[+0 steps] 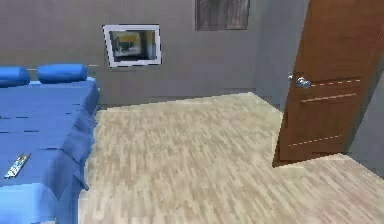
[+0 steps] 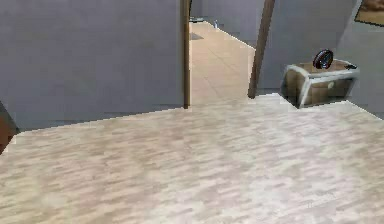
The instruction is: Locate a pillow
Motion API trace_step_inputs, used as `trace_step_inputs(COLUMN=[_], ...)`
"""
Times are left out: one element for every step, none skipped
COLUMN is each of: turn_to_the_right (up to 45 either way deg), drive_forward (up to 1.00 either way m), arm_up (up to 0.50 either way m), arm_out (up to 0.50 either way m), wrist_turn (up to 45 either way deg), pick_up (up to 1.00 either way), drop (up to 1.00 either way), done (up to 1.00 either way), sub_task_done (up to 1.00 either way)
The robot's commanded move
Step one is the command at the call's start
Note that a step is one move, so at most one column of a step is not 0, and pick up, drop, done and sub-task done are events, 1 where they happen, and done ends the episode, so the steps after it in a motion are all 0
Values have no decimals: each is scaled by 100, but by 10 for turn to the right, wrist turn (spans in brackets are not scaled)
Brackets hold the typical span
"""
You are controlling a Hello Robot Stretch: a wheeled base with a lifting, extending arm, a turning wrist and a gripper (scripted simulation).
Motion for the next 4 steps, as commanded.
trace_step_inputs(turn_to_the_right=[0,-150,0,-60], drive_forward=[75,0,100,0], arm_up=[0,0,0,0], arm_out=[0,0,0,0], wrist_turn=[0,0,0,0], pick_up=[0,0,0,0], drop=[0,0,0,0], done=[0,0,0,0], sub_task_done=[0,0,0,0])
